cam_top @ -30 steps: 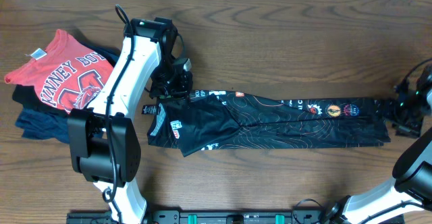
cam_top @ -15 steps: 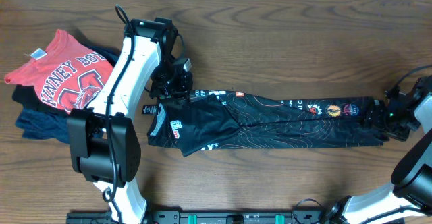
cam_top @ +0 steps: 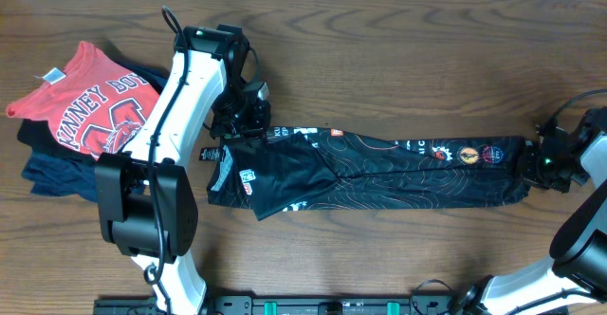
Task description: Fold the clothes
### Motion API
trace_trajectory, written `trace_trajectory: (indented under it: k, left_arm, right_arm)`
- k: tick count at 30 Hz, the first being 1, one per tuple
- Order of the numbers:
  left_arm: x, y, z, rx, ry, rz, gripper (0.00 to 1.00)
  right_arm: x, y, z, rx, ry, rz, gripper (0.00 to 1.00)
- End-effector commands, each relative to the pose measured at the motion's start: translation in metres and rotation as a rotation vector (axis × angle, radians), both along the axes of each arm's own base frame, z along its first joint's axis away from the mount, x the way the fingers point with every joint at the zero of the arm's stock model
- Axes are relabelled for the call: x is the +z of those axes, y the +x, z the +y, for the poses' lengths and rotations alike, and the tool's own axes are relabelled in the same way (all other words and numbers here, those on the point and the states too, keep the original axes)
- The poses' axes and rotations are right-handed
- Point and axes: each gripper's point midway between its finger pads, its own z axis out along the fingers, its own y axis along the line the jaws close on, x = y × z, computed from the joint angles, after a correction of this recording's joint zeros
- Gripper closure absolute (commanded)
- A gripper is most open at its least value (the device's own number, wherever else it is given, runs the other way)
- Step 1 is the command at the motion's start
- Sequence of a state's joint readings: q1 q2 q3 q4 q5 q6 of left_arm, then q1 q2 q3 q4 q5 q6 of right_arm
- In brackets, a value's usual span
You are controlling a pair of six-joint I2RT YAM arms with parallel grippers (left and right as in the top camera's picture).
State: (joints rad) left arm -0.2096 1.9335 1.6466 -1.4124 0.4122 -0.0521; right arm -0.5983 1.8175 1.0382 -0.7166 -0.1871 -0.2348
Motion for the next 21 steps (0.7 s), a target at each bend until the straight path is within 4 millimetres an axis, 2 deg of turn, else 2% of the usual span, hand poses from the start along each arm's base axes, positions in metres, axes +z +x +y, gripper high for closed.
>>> trace_trajectory:
  k: [1, 4, 7, 9, 11, 15, 17, 21]
  left_arm:
    - [0.0, -0.002, 0.001, 0.005, 0.007, 0.006, 0.74]
    - [0.0, -0.002, 0.001, 0.004, 0.007, 0.006, 0.74]
    - [0.0, -0.002, 0.001, 0.004, 0.007, 0.006, 0.74]
    - [0.0, -0.001, 0.001, 0.004, 0.006, 0.002, 0.74]
    - [-0.001, 0.0, 0.001, 0.005, 0.005, -0.003, 0.74]
    - [-0.001, 0.001, 0.001, 0.005, 0.003, -0.011, 0.73]
    - [-0.001, 0.002, 0.001, 0.005, 0.003, -0.012, 0.73]
    - [-0.001, 0.002, 0.001, 0.005, 0.003, -0.012, 0.73]
  right_arm:
    - [-0.009, -0.006, 0.005, -0.003, 0.008, 0.046, 0.99]
    - [0.003, -0.009, -0.017, -0.068, -0.081, 0.107, 0.99]
    - [0.029, -0.004, -0.039, -0.104, -0.165, 0.143, 0.99]
    - [0.05, 0.006, -0.047, -0.105, -0.18, 0.128, 0.99]
    - [0.071, 0.019, -0.045, -0.094, -0.162, 0.095, 0.99]
    - [0.098, 0.039, -0.022, 0.001, -0.133, 0.064, 0.99]
    - [0.101, 0.044, -0.002, 0.064, -0.125, 0.079, 0.99]
    - [0.097, 0.044, 0.054, 0.226, -0.105, 0.148, 0.99]
